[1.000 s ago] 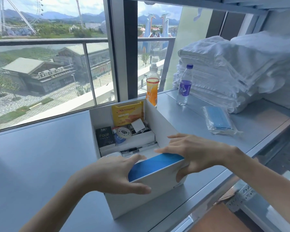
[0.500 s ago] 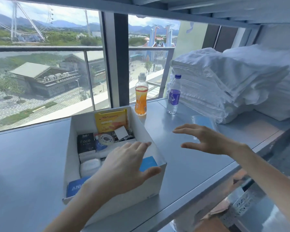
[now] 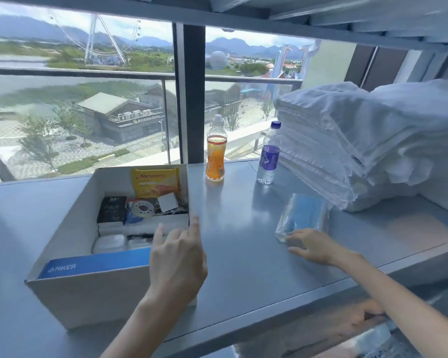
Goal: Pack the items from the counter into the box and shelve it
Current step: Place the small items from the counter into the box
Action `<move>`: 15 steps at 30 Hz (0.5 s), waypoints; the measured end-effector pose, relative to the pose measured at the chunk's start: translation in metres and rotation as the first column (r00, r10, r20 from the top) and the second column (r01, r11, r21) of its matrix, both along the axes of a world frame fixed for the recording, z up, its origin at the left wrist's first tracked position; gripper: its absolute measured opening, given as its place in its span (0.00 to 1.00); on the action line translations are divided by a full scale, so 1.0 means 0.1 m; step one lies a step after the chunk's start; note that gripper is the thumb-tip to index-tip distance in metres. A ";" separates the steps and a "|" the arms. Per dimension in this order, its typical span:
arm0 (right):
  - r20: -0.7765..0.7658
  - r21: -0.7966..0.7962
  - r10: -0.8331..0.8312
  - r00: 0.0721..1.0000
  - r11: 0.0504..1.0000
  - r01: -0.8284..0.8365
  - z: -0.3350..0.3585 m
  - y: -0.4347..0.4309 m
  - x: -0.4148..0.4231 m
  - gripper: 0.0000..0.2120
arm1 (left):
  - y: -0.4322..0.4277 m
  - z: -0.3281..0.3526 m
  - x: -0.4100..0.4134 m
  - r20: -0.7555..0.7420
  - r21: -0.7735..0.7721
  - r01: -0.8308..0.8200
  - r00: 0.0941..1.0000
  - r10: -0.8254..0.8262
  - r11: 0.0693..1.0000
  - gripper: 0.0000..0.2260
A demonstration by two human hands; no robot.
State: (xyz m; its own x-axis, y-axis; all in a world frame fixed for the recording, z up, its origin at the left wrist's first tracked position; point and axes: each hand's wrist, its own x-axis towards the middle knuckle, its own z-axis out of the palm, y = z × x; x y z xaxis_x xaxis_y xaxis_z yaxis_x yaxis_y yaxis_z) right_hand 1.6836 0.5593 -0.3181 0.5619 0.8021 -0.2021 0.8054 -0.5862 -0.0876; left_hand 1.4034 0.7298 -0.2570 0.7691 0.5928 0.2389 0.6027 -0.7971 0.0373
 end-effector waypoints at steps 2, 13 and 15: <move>-0.074 0.089 0.049 0.996 0.995 -0.042 0.03 0.07 -0.07 0.19 | -0.01 0.01 -0.01 -0.021 0.012 -0.019 1.000 0.019 1.000 0.30; 0.006 -0.175 0.466 0.885 0.871 -0.458 0.17 0.89 0.07 0.33 | 0.26 0.06 -0.71 0.064 0.138 0.258 0.961 -0.268 0.956 0.30; -0.052 -0.277 0.428 0.902 0.862 -0.424 0.19 1.03 0.12 0.41 | 0.36 0.07 -0.94 0.054 0.134 0.316 0.944 -0.325 0.939 0.28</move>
State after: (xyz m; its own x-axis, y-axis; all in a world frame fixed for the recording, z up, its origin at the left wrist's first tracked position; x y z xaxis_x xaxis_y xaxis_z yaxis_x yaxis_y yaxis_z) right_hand 1.6961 0.6625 -0.2995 0.1815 0.8766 -0.4456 0.9821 -0.1848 0.0365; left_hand 1.3094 0.7660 -0.2504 0.8906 0.2806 0.3578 0.3138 -0.9487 -0.0372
